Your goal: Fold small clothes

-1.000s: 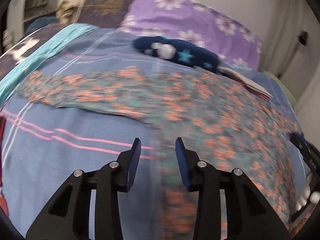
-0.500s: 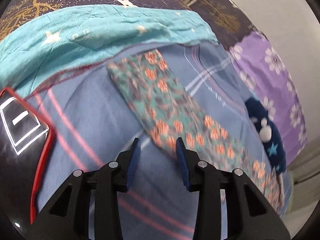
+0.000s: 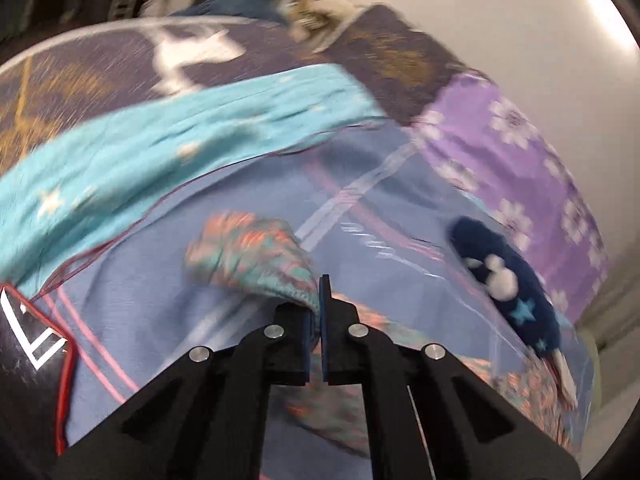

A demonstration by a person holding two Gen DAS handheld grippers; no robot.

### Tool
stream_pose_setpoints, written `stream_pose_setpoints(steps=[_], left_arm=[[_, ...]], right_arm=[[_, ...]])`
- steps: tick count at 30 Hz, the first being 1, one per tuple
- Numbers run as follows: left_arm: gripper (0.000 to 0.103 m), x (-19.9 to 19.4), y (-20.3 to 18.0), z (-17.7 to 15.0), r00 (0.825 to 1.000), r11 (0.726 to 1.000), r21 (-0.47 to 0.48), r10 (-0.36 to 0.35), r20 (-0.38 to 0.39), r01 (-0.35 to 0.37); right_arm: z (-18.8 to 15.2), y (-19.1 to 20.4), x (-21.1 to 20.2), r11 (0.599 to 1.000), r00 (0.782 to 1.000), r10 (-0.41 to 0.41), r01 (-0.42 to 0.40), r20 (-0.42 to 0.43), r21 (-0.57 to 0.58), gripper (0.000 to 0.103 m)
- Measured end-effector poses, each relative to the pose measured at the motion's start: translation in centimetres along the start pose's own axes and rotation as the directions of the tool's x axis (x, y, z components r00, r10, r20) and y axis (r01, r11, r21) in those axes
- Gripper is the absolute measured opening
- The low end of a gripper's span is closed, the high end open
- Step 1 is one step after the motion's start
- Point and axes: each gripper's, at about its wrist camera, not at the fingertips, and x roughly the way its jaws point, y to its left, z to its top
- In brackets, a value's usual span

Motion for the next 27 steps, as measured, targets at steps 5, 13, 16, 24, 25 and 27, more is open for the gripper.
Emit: stream_pose_setpoints(steps=[5, 13, 16, 24, 25, 27], left_arm=[[0.003, -4.0, -12.6, -2.6, 0.978, 0.95, 0.235, -0.208, -0.002, 0.203], [0.003, -5.9, -31.8, -15.2, 0.89, 0.719, 0.532, -0.416, -0.184, 0.446], [0.008, -4.0, -36.7, -22.0, 0.865, 0.618, 0.607, -0.394, -0.31, 0.499], [0.047, -4.2, -35.1, -26.7, 0.889, 0.549, 0.7, -0.316, -0.331, 0.456], [0.053, -5.0, -34.0, -26.3, 0.902, 0.551, 0.717, -0.308, -0.302, 0.428], [0.061, -6.3, -31.0, -24.9, 0.936, 0.562, 0.754, -0.276, -0.218, 0.341]], right_arm=[[-0.7, -1.3, -0.2, 0.999, 1.0, 0.015, -0.015, 0.0, 0.036, 0.065], [-2.2, -6.0, -0.9, 0.992, 1.0, -0.03, 0.03, 0.002, 0.122, 0.067], [-3.3, -8.4, -1.0, 0.984, 0.999, -0.029, 0.033, -0.026, 0.177, 0.067], [-4.0, -11.8, -0.7, 0.977, 0.998, 0.007, 0.008, -0.068, 0.213, 0.067], [-3.7, -11.9, -0.5, 0.976, 0.996, 0.036, -0.019, -0.076, 0.219, 0.067], [-3.0, -11.5, 0.0, 0.975, 0.992, 0.09, -0.071, -0.085, 0.211, 0.067]])
